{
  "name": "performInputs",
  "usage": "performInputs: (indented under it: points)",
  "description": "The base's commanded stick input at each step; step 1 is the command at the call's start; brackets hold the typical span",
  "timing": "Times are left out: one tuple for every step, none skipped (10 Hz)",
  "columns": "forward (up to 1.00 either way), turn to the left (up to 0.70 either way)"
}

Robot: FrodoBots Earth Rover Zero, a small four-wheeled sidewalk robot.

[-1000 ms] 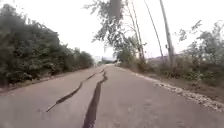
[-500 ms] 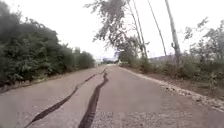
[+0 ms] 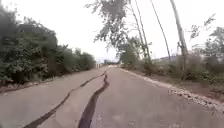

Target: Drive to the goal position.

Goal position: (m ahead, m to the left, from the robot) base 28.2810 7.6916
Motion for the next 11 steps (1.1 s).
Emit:
performInputs:
  points:
    - [0.00,-1.00]
    - [0.00,-1.00]
    - [0.00,-1.00]
    - [0.00,-1.00]
    - [0.00,-1.00]
    - [0.20,-0.88]
    - [0.62,-0.63]
    - [1.00,-0.40]
    - [1.00,-0.01]
    - [1.00,0.00]
    - [1.00,0.00]
